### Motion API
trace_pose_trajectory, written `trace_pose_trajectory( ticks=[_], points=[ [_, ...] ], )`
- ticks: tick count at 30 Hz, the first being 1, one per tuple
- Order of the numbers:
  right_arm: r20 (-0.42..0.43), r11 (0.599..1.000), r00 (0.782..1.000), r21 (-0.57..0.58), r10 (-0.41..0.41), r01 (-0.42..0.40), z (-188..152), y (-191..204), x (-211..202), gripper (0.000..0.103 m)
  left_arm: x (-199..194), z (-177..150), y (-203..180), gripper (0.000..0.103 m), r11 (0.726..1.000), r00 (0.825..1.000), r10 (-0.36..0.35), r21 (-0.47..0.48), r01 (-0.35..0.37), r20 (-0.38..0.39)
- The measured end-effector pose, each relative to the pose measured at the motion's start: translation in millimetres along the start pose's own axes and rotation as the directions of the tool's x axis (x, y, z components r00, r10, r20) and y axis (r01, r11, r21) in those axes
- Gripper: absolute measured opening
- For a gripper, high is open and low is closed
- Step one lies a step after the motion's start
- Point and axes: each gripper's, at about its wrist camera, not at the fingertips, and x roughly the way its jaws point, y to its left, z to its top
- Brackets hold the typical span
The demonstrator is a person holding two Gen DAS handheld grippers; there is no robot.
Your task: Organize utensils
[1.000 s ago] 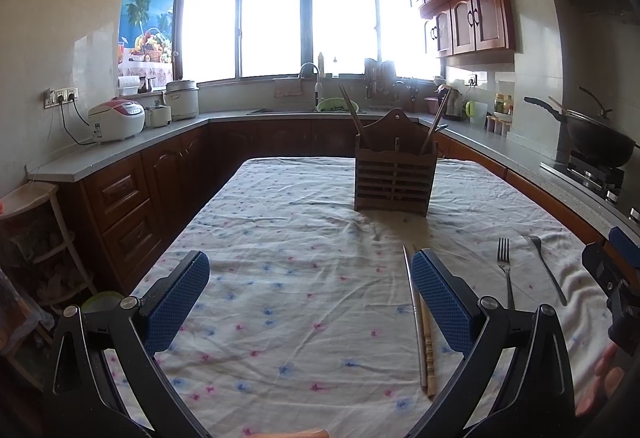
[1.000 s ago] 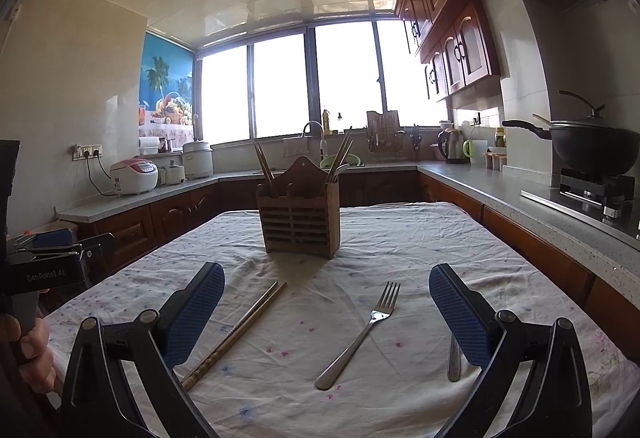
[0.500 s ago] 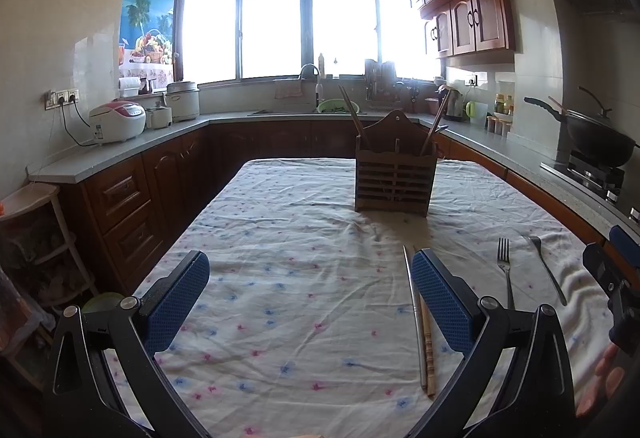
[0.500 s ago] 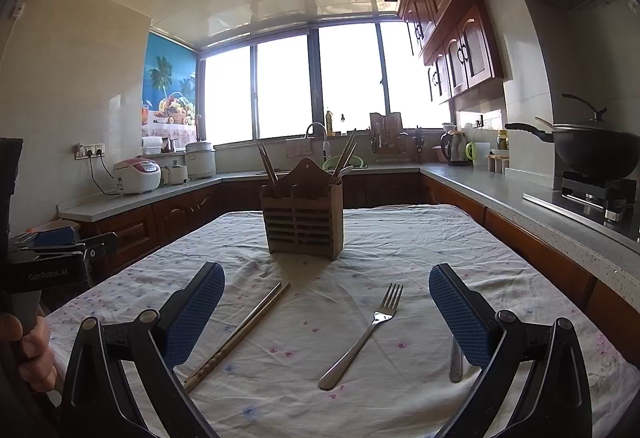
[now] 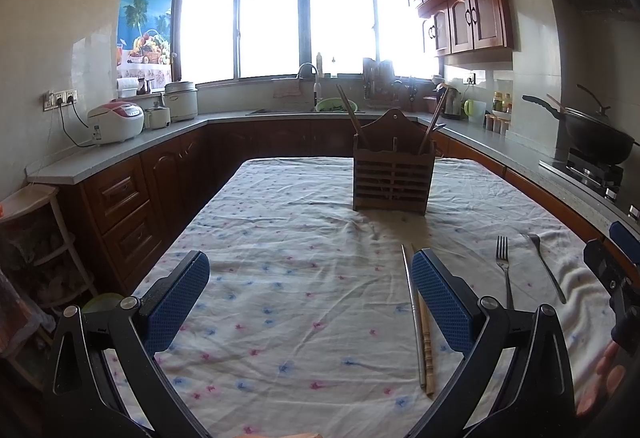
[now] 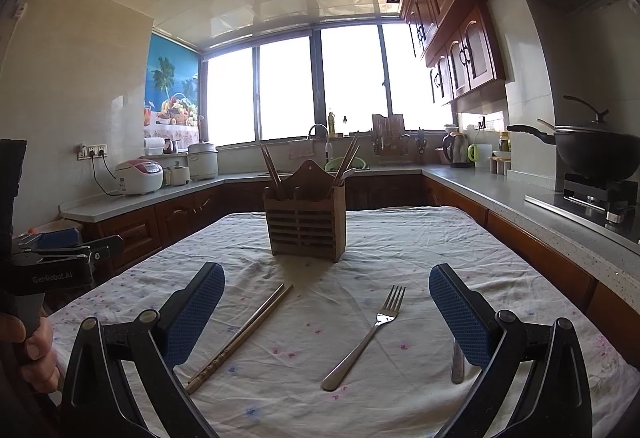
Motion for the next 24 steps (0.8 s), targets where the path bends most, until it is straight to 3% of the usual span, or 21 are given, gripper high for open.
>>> trace_pose_trajectory(
  ticks=[24],
  points=[
    [0.000,1.000,1.000,-0.008,0.011,-0.011,3.2,4.0,-0.3,0.103,-1.5,2.5,-2.9,0.103,1.000,1.000,0.004,0.011,-0.004,0.008]
  ],
)
